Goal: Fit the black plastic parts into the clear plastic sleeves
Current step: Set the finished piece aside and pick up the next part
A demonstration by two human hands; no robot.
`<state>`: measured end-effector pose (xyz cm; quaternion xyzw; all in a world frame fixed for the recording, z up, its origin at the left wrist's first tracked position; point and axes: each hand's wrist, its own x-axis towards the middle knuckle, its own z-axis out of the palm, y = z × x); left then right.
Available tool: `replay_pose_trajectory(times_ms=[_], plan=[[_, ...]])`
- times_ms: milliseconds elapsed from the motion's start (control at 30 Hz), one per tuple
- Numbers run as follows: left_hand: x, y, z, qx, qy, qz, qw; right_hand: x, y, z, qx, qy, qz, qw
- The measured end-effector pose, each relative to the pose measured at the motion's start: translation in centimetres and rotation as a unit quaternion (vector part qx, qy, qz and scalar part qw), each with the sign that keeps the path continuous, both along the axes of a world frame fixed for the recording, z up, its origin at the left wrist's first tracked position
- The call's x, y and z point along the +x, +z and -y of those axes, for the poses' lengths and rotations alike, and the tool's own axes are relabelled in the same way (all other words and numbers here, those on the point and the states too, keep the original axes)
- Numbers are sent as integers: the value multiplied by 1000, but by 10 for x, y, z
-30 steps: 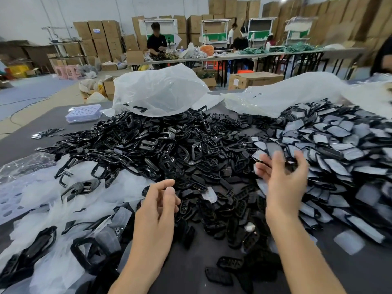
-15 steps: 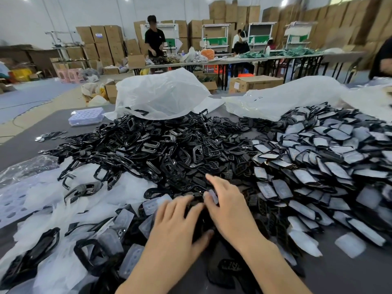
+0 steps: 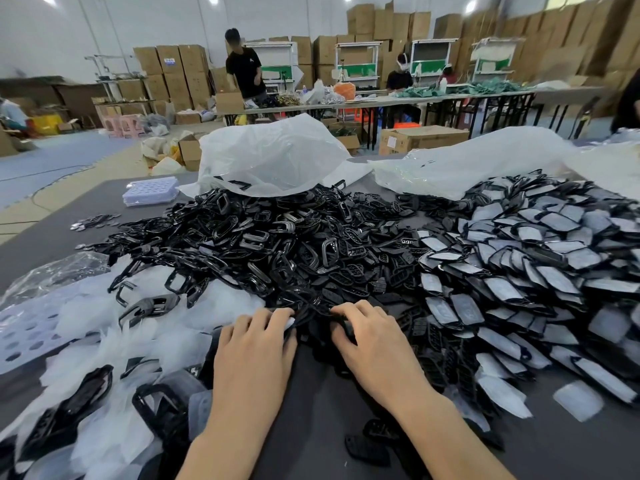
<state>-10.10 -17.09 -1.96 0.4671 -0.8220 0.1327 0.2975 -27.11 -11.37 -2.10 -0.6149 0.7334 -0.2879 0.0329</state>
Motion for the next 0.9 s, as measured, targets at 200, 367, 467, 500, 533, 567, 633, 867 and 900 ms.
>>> replay_pose_trajectory(times_ms=[200, 367, 467, 500, 533, 567, 633, 867, 900], plan=[[1, 3, -6, 6, -89, -6, 996, 0, 6, -8, -47, 34, 115, 992], [1, 7, -9, -1, -124, 5, 992, -1, 6, -8, -44, 65, 215, 973], [1, 8, -11, 7, -139, -8, 990, 2, 5, -6, -11, 88, 239, 967], [0, 8, -11, 13, -150, -17, 988, 3, 5, -5, -13, 92, 255, 962], [-1, 8, -12, 23, -160, -30, 986, 3, 5, -4, -19, 95, 274, 957], [-2, 9, -13, 42, -168, -54, 983, 3, 6, -4, -27, 96, 294, 951], [-3, 10, -14, 109, -175, -140, 969, 2, 8, -3, -41, 96, 324, 940], [-2, 11, -15, 146, -203, -181, 951, 1, 15, -5, -36, 132, 372, 918], [-3, 11, -15, 143, -202, -184, 951, 0, 17, -5, -34, 133, 379, 915]])
